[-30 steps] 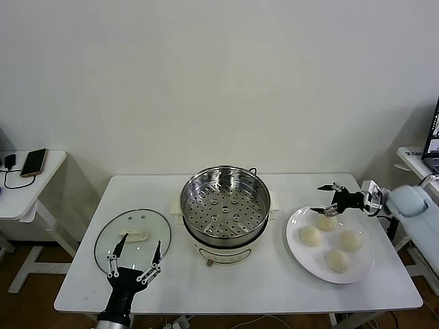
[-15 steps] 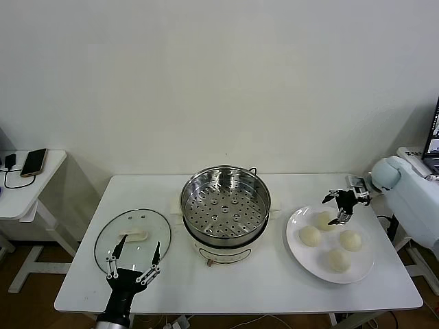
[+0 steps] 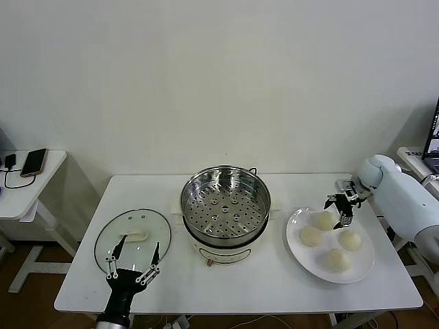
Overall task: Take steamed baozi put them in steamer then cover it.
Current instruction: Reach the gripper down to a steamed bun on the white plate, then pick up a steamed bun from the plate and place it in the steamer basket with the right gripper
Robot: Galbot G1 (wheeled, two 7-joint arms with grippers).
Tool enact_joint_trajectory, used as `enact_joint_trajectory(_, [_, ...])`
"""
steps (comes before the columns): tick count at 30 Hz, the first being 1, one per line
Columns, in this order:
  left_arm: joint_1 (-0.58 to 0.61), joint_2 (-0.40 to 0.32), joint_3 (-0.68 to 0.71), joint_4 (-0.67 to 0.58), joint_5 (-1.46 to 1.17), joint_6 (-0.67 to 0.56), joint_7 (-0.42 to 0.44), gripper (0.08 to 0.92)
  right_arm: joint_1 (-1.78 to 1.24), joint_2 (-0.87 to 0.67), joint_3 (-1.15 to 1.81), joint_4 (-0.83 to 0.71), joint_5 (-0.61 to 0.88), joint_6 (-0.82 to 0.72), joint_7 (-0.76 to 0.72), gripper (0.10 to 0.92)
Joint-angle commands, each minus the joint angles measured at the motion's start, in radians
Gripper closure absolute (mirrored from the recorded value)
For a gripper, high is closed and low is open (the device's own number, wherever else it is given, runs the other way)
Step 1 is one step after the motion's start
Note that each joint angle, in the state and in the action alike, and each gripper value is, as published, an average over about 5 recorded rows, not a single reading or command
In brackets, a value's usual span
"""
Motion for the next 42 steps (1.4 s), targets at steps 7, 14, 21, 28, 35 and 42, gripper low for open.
enact_joint_trajectory(7, [-0.007, 0.0, -0.002, 0.01, -0.001, -0.003, -0.004, 0.177, -0.003, 0.022, -0.006, -0.022, -0.032, 0.014, 0.041, 0.289])
enact_joint_trajectory(14, [-0.012, 0.0, -0.001, 0.008, -0.002, -0.001, -0.005, 0.177, 0.002, -0.007, -0.027, 0.026, -0.009, 0.023, 0.046, 0.336])
enact_joint_trajectory(21, [-0.021, 0.005, 0.001, -0.004, -0.003, 0.006, -0.006, 0.177, 0.153, -0.128, -0.157, 0.297, 0.153, 0.107, 0.001, 0.346])
enact_joint_trajectory(28, [-0.022, 0.009, 0.003, -0.014, -0.005, 0.008, -0.007, 0.177, 0.428, -0.046, -0.292, 0.407, 0.198, 0.38, -0.038, 0.34])
enact_joint_trajectory(35, [-0.02, 0.01, 0.003, -0.023, -0.008, 0.006, -0.009, 0.177, 0.548, 0.139, -0.381, 0.45, 0.217, 0.544, -0.042, 0.34])
enact_joint_trajectory(42, [-0.014, 0.009, 0.003, -0.031, -0.01, 0.005, -0.012, 0.177, 0.53, 0.302, -0.413, 0.438, 0.136, 0.586, -0.04, 0.344])
